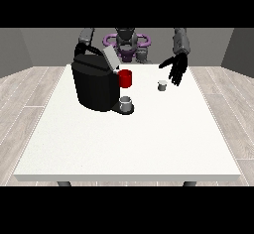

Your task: Insert the coffee pod into the coffee machine and close the lid

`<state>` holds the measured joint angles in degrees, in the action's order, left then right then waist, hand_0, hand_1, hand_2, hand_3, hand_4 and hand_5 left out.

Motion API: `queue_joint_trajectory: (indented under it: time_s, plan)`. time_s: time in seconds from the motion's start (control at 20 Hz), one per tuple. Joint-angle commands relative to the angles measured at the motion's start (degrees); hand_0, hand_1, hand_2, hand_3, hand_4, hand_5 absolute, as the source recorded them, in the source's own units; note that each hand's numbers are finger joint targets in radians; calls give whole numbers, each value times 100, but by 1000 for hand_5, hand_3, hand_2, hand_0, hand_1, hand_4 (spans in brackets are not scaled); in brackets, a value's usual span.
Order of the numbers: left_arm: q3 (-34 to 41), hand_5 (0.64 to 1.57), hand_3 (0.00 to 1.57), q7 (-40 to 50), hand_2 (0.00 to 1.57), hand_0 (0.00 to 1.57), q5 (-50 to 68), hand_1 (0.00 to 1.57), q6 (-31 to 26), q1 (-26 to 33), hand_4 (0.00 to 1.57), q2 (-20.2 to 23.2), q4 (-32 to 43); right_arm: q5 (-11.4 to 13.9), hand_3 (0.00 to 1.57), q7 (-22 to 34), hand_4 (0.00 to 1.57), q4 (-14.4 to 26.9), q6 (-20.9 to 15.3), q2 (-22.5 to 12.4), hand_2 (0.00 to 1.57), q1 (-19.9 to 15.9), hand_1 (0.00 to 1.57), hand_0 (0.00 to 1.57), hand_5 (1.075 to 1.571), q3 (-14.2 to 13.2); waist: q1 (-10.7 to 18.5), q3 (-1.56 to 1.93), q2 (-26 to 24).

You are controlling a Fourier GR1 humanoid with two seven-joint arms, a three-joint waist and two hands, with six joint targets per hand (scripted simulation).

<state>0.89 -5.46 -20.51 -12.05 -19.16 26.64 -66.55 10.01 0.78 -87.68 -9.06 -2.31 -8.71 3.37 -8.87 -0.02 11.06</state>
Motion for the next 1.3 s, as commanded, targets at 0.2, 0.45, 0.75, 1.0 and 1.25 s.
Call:
queue_joint_trajectory:
  time_s: [0.2, 0.45, 0.75, 1.0, 1.25]
  plan:
    - [-139, 1571, 0, -104, 291, 0, -721, 0, 123, -716, 0, -137, 1078, -142, 0, -129, 0, 550, 4, 181, 0, -218, 0, 0, 1571, -51, 69, 2, 40]
    - [-262, 1571, 665, -448, 967, 946, -1237, 946, 836, -830, 0, -384, 1352, -157, 0, 76, 0, 802, 34, 62, 0, -458, 0, 0, 1571, -167, 202, 1, 2]
    - [-647, 1571, 908, -505, 1105, 1038, -2035, 1038, 1495, -1133, 462, -550, 1604, -39, 0, 80, 0, 1073, -51, 29, 0, -901, 0, 0, 1571, -244, 129, 2, 317]
    - [-893, 1571, 857, -403, 998, 826, -2475, 826, 1152, -1218, 340, -361, 1933, -258, 0, -254, 0, 1253, 131, 51, 0, -787, 0, 0, 1571, -239, 66, 4, 243]
    - [-977, 1571, 809, -320, 941, 748, -2788, 748, 875, -1243, 373, -241, 2325, -138, 0, -323, 0, 1356, 48, 196, 0, -380, 0, 0, 1571, -85, 9, 3, -40]
